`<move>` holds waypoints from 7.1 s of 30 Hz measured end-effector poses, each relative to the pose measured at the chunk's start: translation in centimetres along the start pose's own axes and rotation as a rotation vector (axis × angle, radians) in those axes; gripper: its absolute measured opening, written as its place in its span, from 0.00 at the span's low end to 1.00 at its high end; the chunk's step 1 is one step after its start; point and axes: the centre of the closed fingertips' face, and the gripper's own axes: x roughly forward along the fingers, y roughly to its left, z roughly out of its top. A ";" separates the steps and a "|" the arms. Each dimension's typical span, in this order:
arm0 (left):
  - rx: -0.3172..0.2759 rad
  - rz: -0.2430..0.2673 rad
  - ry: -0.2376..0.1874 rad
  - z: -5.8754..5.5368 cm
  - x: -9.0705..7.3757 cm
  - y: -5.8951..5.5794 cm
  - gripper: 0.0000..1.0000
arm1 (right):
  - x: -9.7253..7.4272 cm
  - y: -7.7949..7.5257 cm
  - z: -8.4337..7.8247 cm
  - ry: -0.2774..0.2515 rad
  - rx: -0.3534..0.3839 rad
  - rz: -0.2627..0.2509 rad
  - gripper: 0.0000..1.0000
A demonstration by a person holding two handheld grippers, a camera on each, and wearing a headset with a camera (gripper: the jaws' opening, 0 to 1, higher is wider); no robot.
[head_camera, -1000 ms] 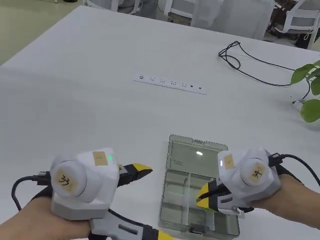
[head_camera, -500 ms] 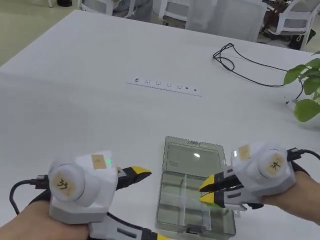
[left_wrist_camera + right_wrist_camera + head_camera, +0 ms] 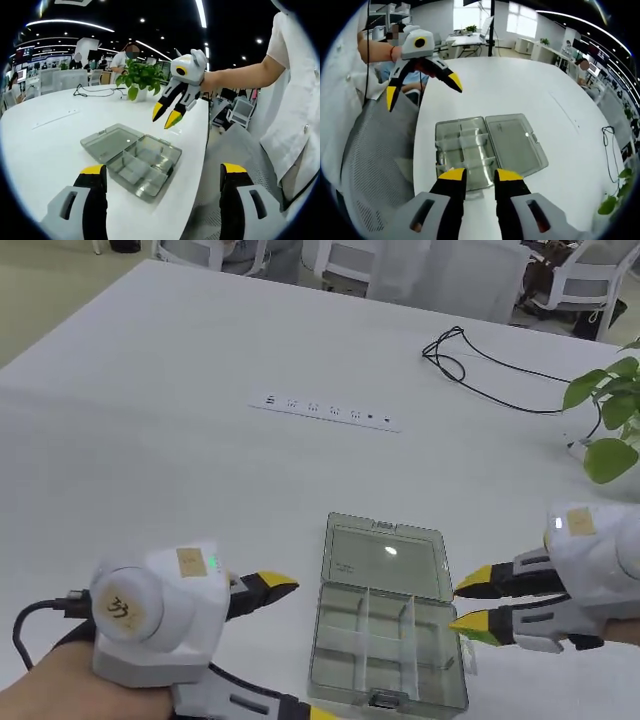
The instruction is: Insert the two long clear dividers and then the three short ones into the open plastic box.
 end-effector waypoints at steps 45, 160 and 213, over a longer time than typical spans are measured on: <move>0.000 -0.003 -0.007 -0.3 0.8 -1.1 0.96 | -6.2 1.2 -12.1 0.221 0.057 -0.018 0.41; -0.359 -0.029 -0.194 7.0 2.0 -1.7 0.68 | -5.6 3.5 1.9 0.139 -0.277 -0.138 0.33; -0.617 -0.199 -0.186 7.9 5.3 -5.9 0.00 | -5.2 7.3 6.9 0.126 -0.371 -0.151 0.33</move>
